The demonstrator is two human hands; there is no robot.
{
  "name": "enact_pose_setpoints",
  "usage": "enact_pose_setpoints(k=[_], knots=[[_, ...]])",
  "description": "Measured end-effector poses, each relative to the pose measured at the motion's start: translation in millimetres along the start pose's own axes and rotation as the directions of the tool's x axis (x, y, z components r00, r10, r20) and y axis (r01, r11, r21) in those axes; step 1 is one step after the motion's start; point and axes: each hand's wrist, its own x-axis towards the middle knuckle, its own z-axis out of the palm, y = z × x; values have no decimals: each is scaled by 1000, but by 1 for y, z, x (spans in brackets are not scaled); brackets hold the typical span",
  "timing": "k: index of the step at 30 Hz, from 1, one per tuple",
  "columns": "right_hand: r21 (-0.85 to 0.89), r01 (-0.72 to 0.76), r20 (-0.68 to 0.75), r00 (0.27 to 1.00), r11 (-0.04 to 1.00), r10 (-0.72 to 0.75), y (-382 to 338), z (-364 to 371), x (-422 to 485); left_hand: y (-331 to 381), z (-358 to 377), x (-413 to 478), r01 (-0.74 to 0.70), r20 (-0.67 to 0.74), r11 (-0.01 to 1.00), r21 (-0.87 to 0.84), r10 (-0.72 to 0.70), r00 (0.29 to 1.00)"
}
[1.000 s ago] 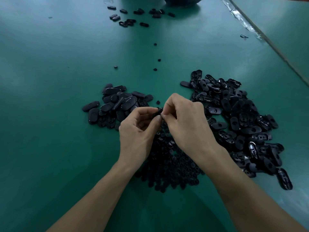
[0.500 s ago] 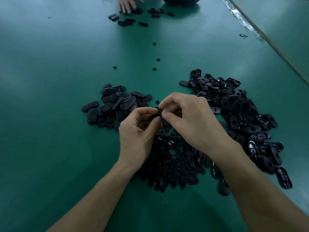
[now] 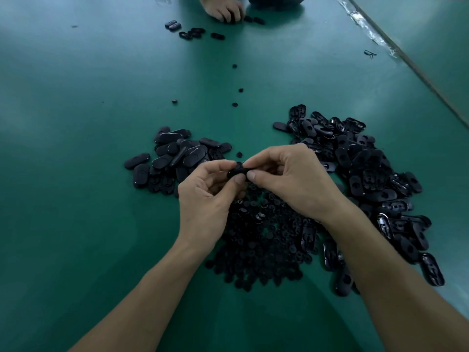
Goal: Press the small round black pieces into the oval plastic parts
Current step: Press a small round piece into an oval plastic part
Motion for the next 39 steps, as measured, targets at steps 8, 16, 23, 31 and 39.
enact_pose_setpoints(k=[8, 16, 23, 31, 39], knots=[[-78, 1, -33, 999, 997, -3, -6, 6, -4, 0, 2, 1, 2, -8, 1000, 17, -2, 1000], [-48, -26, -24, 999, 999, 25, -5, 3, -5, 1, 2, -2, -14, -27, 999, 33, 15, 1000], [-50, -36, 12, 999, 998, 37, -5, 0, 0, -1, 2, -2, -48, -34, 995, 86, 51, 998], [-534, -345, -252, 936, 772, 244, 26, -13, 15, -1, -1, 4, -18, -162, 990, -139, -5, 987], [-568, -415, -353, 903, 711, 245, 41, -13, 9, -3, -3, 8, 63, -255, 994, -95, -85, 963]])
